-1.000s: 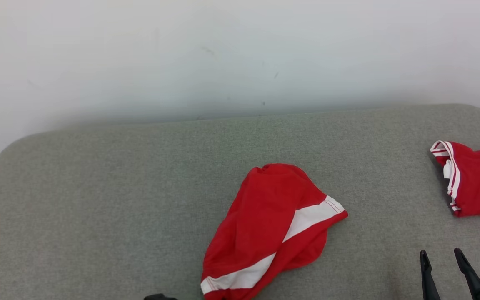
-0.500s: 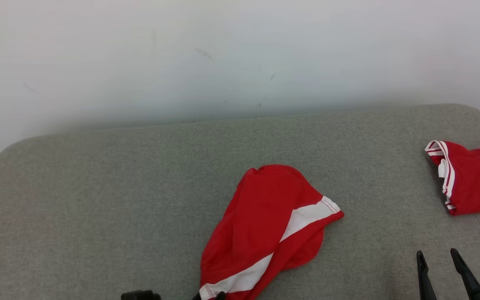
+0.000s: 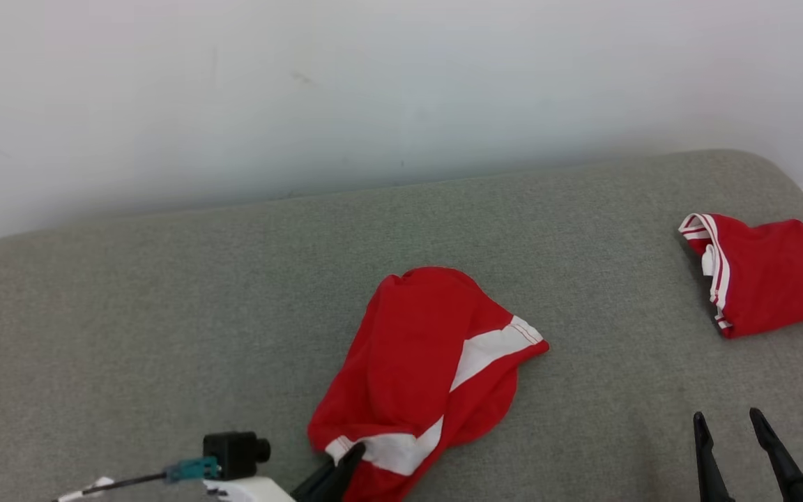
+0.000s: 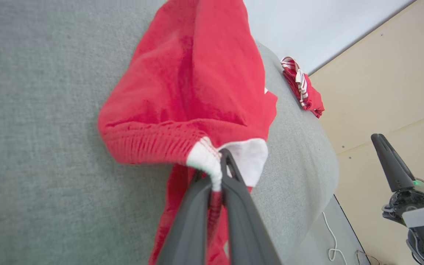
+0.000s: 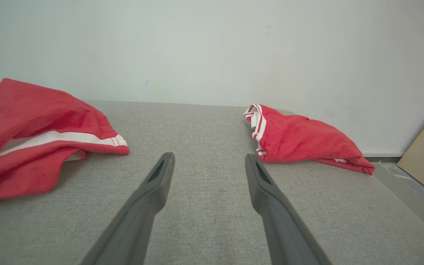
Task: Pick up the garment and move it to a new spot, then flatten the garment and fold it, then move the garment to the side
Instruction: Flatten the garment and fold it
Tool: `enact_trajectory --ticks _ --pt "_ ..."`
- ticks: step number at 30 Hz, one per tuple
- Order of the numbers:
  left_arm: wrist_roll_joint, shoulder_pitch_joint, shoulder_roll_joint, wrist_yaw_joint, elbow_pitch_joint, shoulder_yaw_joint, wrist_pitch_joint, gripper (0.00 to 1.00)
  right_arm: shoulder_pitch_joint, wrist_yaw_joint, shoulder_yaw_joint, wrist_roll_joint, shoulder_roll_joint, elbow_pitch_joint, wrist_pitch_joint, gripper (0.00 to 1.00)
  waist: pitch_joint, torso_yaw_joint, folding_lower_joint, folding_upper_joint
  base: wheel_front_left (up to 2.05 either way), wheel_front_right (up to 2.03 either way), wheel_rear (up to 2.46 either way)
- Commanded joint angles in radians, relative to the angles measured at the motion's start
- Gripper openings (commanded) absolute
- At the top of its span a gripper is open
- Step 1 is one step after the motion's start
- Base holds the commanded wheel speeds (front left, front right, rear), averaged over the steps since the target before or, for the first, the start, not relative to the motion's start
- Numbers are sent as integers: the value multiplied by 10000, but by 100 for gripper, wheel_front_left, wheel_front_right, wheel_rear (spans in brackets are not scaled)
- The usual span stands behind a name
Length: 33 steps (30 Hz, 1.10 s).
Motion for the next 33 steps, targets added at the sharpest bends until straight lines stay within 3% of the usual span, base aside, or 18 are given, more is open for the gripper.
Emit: enact_trajectory --ticks 1,11,19,25,33 --pt "36 -423 214 -61 -96 51 152 0 -206 -23 -43 158 -31 13 -24 100 117 -232 0 0 0 0 0" --pt "567 -3966 963 -138 -78 505 1377 0 -565 -23 277 328 -28 106 -24 100 463 -1127 0 0 0 0 0" --pt "1136 -7316 1325 -179 808 654 2320 0 -970 -23 535 771 -27 220 -24 100 1080 -2049 0 0 0 0 0" --pt "1870 -9028 1141 -194 1530 349 1838 0 -1155 -23 633 906 -27 276 -24 100 1313 -2371 0 0 0 0 0" --pt "1740 -10195 560 -190 1832 -359 483 0 -1289 -23 631 819 -27 306 -24 100 1287 -2306 0 0 0 0 0"
